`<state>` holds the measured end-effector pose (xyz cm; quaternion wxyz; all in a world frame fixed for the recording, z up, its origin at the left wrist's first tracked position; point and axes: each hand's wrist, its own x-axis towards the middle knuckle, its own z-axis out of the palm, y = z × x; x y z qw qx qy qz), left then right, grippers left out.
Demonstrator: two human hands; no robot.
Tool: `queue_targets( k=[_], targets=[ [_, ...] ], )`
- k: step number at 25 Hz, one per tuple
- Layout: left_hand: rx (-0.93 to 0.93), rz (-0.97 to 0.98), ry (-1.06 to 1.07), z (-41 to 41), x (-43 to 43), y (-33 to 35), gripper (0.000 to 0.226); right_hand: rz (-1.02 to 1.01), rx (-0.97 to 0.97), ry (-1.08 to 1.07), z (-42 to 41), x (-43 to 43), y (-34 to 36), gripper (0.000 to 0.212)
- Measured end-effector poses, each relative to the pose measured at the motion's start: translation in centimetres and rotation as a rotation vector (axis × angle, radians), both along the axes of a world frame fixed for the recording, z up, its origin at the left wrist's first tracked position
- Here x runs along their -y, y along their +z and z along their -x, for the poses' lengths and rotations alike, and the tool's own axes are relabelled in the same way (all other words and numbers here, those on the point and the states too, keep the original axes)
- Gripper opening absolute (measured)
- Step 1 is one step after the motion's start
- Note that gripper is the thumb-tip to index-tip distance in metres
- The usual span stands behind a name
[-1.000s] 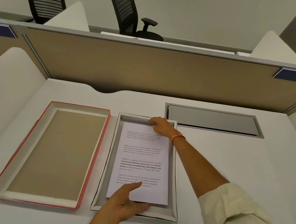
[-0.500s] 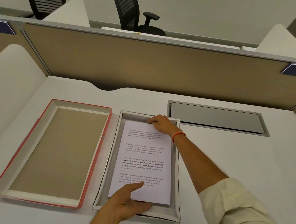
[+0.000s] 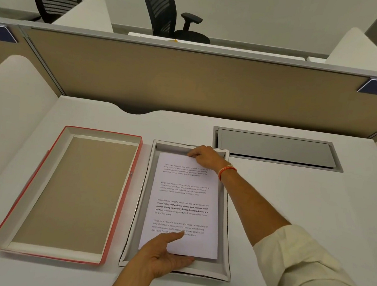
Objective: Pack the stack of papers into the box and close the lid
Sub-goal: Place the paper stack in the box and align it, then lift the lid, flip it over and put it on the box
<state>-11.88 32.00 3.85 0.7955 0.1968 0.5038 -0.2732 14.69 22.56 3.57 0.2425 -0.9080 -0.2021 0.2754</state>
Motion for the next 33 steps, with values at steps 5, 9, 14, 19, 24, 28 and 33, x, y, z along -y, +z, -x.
queue_targets(
  k=[5, 9, 14, 19, 24, 28, 33],
  targets=[
    [0.009, 0.008, 0.003, 0.2, 0.1, -0.1, 0.041, -0.012, 0.02, 0.021, 0.3, 0.2, -0.1, 0.037],
    [0.031, 0.048, -0.02, 0.3, 0.0, 0.6, 0.041, 0.019, 0.001, 0.096, -0.2, 0.6, 0.4, 0.037],
    [0.173, 0.228, -0.019, 1.2, -2.0, 2.8, 0.051, 0.003, 0.006, 0.085, -0.5, 1.4, 1.6, 0.044],
    [0.351, -0.104, -0.003, 0.4, -9.4, 4.1, 0.05, -0.373, -0.064, -0.166, 3.8, -1.0, 2.2, 0.041],
    [0.401, -0.98, 0.185, -0.7, -20.3, 2.5, 0.028, -0.635, -0.193, -0.398, 12.6, -7.1, 1.2, 0.042],
    [0.183, -1.6, -0.001, 1.7, -27.6, 0.5, 0.034, -0.68, -0.33, -0.428, 18.1, -11.1, -0.1, 0.055],
    [0.036, -1.817, -0.365, 5.0, -32.8, -1.2, 0.05, -0.549, -0.327, -0.409, 21.7, -14.1, -2.3, 0.05]
  ],
)
